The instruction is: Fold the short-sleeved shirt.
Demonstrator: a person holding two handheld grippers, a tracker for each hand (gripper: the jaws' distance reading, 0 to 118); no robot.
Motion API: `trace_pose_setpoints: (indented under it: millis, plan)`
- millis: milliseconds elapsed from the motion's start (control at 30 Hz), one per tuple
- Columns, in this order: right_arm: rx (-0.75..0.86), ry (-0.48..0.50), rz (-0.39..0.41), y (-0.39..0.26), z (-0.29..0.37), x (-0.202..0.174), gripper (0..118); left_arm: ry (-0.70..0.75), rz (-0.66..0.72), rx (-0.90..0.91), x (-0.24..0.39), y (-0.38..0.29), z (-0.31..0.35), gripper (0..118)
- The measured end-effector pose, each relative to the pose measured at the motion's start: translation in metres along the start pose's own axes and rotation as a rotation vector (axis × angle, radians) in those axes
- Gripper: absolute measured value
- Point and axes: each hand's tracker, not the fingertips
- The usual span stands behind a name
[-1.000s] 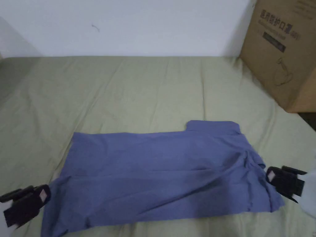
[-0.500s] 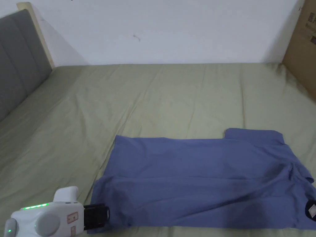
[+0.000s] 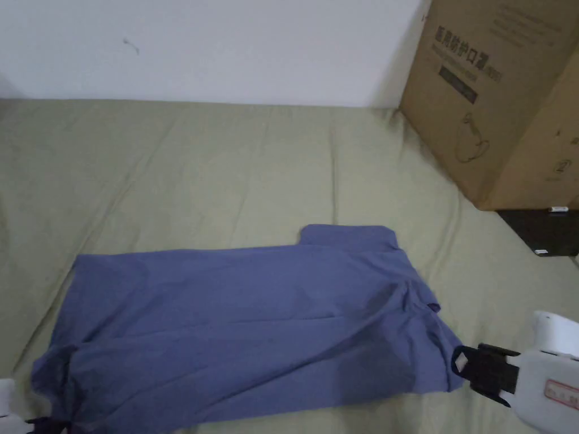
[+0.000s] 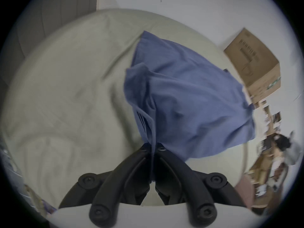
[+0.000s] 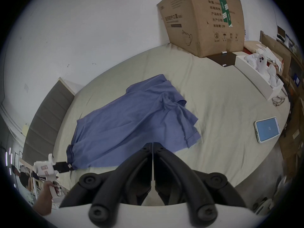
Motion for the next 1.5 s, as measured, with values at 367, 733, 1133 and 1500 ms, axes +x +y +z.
trace_pose_setpoints:
  millis: [367, 733, 1133, 1500]
  plan:
    - [-0.393, -0.114, -0.29, 0.057, -0.142, 0.093, 118, 0.269, -0.188, 0.137, 0.02, 0.008, 0.027, 3]
    - [-0.416, -0.182, 0.079, 0.036, -0.136, 0.064, 28, 0.233, -0.16, 0.05, 0.011, 0.022, 0.016, 3]
    - [-0.387, -0.138, 0.089, 0.035, -0.057, 0.06, 7, 0.211, -0.294, -0.038, 0.013, 0.029, 0.062, 3]
    - [-0.475, -0.121, 0.014, -0.032, -0.02, 0.091, 7, 0.125, -0.266, -0.133, -0.018, -0.034, 0.081, 6]
